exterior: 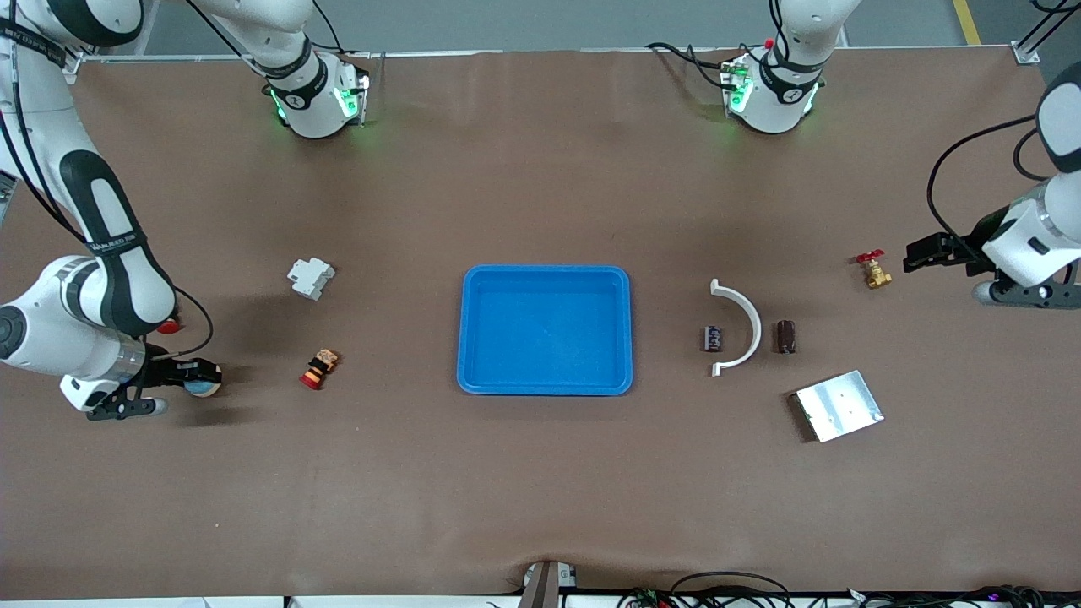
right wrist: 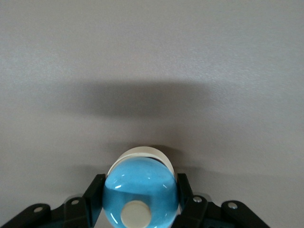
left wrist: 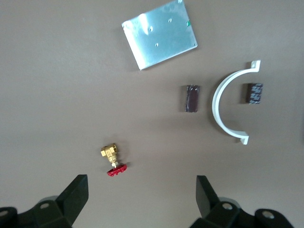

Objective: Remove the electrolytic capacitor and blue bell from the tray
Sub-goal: 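Release the capacitor beside the clip and retract the left gripper, then lower the bell beside the red button and open the right gripper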

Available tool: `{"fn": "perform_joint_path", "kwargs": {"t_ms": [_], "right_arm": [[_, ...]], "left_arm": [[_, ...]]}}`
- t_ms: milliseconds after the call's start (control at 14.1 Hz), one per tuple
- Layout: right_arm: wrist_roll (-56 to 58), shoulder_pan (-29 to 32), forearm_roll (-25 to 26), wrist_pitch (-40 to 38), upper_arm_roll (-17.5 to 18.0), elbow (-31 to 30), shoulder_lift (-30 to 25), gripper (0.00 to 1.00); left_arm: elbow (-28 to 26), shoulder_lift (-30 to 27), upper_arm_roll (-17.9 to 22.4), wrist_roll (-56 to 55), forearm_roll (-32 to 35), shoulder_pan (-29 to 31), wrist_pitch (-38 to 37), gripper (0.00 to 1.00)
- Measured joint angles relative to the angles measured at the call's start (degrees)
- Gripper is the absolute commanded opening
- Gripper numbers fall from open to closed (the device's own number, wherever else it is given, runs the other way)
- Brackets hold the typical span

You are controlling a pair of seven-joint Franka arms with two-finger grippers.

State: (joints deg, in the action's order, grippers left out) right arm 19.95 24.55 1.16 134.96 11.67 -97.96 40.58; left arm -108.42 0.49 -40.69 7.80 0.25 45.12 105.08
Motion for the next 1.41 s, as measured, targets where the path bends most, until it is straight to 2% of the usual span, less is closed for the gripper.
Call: {"fn": "perform_joint_path", "kwargs": {"t_ms": [636,919,1060,1202,1414], "right_arm": [[0.3,-1.5,0.0,-0.2,0.5,3.9,2.9,0.0],[0.3,-1.8,0.0,-0.2,0.5,4.1,3.0,0.0],[0.3,-1.8,0.0,-0.3,0.5,4.4,3.2,0.0],[0.1,-2.2,0.0,-0.3,0.5,4.6,3.3,1.0],[-0.5,-2.5,-0.1,-0.3,0.5,4.6,3.5,1.0]], "left_arm": [[0.8,-11.8,-0.1,0.0,-1.5,-0.1,1.8,1.0],[8.5,-11.7,0.1,0.0,-2.2,0.0,-2.5,1.0],[10.6,-10.9,0.0,0.0,-2.6,0.0,-4.6,1.0],[11.1,-10.4,0.0,0.0,-2.8,0.0,-6.4,1.0],[11.2,-10.1,-0.4,0.0,-2.9,-0.1,-7.7,1.0]]}}
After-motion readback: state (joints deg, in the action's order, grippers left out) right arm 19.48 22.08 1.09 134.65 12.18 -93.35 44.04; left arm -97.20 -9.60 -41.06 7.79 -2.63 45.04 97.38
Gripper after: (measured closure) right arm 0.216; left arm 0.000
